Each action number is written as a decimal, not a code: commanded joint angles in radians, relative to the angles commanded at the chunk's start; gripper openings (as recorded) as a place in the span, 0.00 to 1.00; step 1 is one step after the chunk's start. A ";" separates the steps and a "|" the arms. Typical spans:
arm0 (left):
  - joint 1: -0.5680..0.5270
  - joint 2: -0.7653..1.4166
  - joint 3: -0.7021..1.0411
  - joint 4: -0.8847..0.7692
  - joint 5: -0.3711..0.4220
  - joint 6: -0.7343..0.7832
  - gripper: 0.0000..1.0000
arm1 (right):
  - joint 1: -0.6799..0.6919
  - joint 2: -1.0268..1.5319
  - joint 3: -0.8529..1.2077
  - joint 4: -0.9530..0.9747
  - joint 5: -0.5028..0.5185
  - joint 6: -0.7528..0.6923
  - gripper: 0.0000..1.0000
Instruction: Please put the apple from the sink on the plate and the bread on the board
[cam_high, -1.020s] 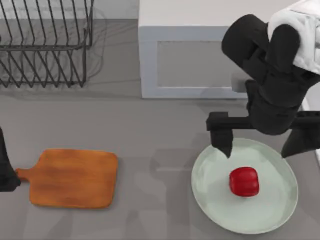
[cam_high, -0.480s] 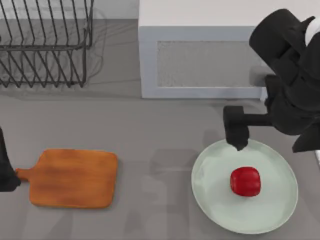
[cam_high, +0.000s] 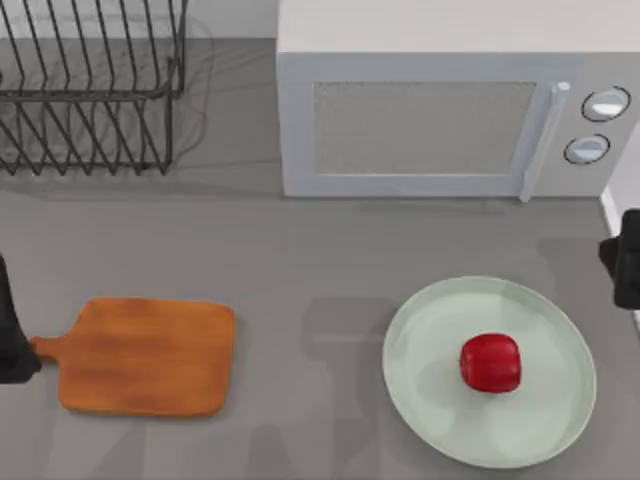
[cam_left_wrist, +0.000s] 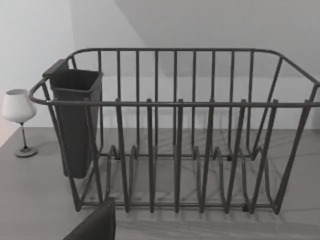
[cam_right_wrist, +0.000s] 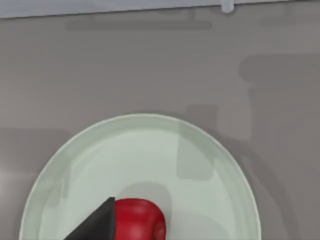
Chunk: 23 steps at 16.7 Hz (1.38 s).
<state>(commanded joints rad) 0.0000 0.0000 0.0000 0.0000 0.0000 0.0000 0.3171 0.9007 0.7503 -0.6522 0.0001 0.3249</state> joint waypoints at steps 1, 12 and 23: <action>0.000 0.000 0.000 0.000 0.000 0.000 1.00 | -0.033 -0.112 -0.082 0.069 0.000 -0.034 1.00; 0.000 0.000 0.000 0.000 0.000 0.000 1.00 | -0.312 -0.891 -0.741 0.643 0.000 -0.320 1.00; 0.023 0.157 0.134 -0.098 0.000 0.037 1.00 | -0.317 -0.901 -0.750 0.652 0.000 -0.325 1.00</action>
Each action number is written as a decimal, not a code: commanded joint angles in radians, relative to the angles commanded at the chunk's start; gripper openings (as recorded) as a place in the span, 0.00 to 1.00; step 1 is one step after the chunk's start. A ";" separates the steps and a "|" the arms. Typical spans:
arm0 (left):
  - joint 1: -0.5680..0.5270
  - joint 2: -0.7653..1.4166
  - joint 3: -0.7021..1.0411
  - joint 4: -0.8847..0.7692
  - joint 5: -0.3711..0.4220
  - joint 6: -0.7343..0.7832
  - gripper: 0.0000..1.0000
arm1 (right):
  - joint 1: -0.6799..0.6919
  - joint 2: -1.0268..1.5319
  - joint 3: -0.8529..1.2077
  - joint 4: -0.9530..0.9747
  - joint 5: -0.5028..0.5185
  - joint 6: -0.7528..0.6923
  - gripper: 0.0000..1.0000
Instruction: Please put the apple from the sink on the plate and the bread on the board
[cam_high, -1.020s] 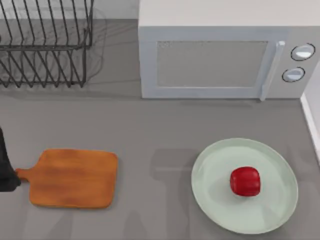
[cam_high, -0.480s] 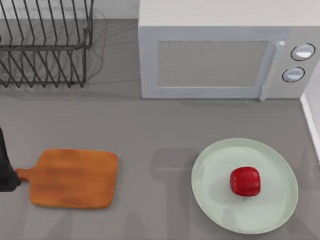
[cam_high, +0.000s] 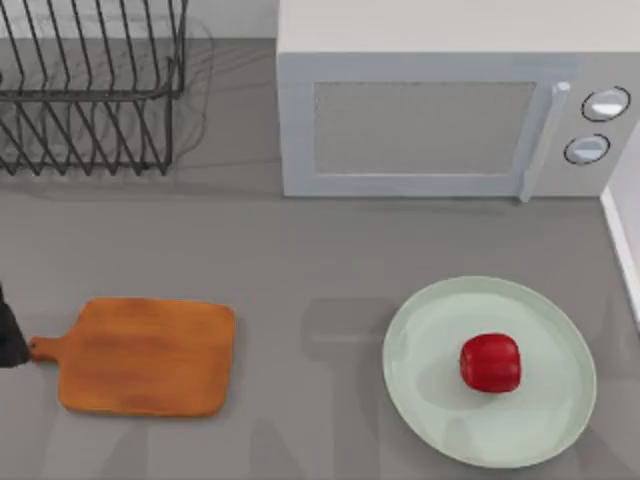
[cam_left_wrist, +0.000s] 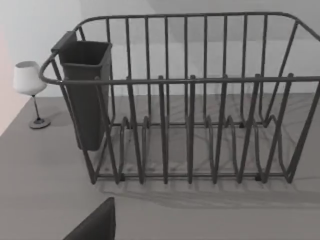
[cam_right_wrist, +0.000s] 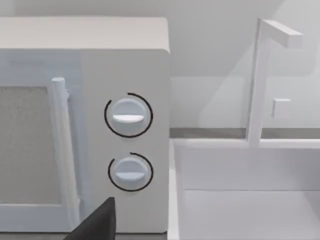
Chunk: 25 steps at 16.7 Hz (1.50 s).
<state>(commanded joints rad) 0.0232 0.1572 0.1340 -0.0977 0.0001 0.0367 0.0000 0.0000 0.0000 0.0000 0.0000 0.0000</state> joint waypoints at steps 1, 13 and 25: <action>0.009 0.063 0.050 -0.036 0.000 0.014 1.00 | 0.000 0.000 0.000 0.000 0.000 0.000 1.00; 0.152 1.204 0.868 -0.638 0.000 0.238 1.00 | 0.000 0.000 0.000 0.000 0.000 0.000 1.00; 0.223 1.788 1.272 -0.935 0.000 0.348 1.00 | 0.000 0.000 0.000 0.000 0.000 0.000 1.00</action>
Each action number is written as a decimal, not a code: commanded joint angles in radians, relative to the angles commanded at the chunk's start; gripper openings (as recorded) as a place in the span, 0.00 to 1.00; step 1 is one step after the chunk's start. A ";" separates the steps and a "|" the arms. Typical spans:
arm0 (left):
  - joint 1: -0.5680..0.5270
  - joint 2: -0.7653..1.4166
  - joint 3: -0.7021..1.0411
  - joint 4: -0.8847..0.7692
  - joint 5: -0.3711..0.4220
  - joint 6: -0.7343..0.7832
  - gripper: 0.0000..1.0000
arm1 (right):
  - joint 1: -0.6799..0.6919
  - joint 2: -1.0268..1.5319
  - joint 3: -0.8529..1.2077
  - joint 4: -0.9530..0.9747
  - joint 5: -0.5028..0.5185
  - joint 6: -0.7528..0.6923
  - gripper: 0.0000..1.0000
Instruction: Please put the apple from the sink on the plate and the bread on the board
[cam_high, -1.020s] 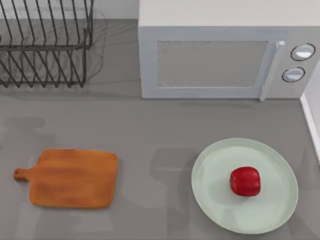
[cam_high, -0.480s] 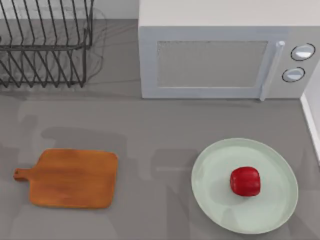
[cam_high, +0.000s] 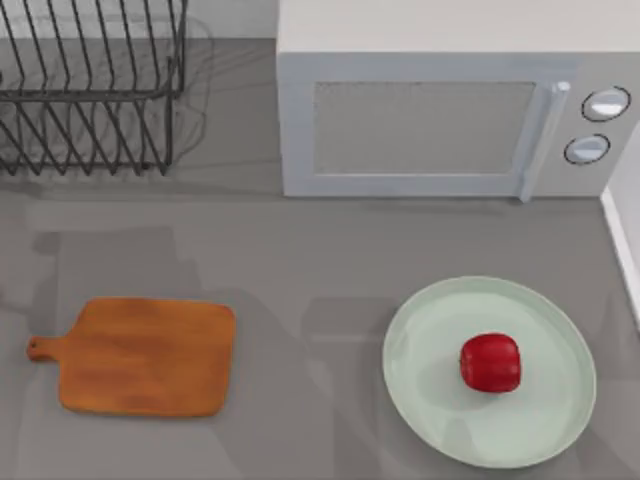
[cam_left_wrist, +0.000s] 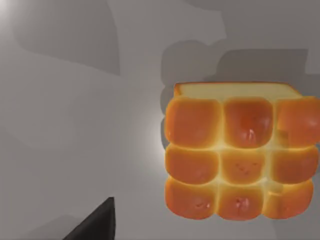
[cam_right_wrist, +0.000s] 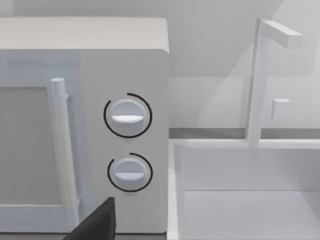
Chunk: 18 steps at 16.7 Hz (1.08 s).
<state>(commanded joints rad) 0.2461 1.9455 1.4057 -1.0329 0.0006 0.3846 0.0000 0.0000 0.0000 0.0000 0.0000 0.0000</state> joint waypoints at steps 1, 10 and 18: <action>0.000 0.000 0.000 0.000 0.000 0.000 1.00 | 0.000 0.000 0.000 0.000 0.000 0.000 1.00; 0.000 0.079 -0.107 0.194 0.001 0.001 1.00 | 0.000 0.000 0.000 0.000 0.000 0.000 1.00; 0.002 0.109 -0.143 0.252 0.001 0.003 0.85 | 0.000 0.000 0.000 0.000 0.000 0.000 1.00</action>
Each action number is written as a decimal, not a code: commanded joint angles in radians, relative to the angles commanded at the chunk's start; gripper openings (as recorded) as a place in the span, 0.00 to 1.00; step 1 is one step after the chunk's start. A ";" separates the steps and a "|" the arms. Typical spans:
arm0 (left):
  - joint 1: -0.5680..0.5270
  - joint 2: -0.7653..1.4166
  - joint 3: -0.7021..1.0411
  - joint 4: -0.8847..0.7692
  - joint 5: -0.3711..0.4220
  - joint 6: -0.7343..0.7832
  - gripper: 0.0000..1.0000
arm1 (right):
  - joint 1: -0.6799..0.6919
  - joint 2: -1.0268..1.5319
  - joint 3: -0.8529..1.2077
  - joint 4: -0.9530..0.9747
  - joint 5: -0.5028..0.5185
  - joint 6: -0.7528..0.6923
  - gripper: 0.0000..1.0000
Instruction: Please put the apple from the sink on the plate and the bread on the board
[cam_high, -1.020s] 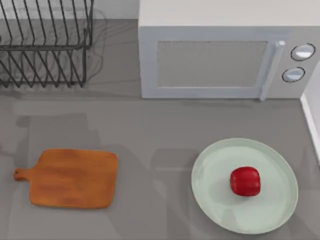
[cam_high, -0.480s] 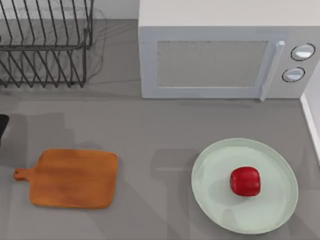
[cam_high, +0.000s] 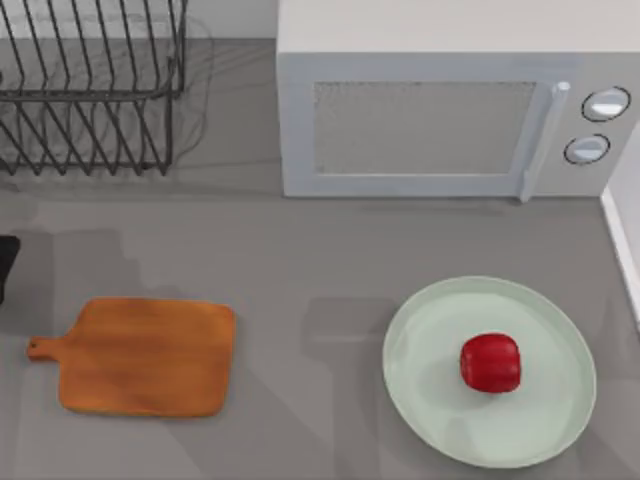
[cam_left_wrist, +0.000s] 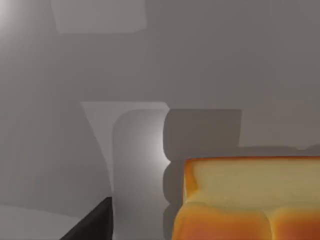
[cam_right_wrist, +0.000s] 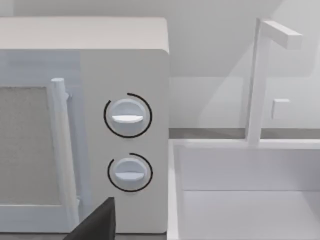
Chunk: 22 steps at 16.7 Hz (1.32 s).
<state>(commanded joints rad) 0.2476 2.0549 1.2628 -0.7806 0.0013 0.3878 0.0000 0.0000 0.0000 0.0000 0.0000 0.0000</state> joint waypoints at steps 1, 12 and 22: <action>0.000 0.000 0.000 0.000 0.000 0.000 0.77 | 0.000 0.000 0.000 0.000 0.000 0.000 1.00; 0.000 0.000 0.000 0.000 0.000 0.000 0.00 | 0.000 0.000 0.000 0.000 0.000 0.000 1.00; -0.002 -0.034 0.023 -0.031 0.009 -0.003 0.00 | 0.000 0.000 0.000 0.000 0.000 0.000 1.00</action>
<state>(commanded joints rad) 0.2453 2.0213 1.2855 -0.8115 0.0105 0.3844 0.0000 0.0000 0.0000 0.0000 0.0000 0.0000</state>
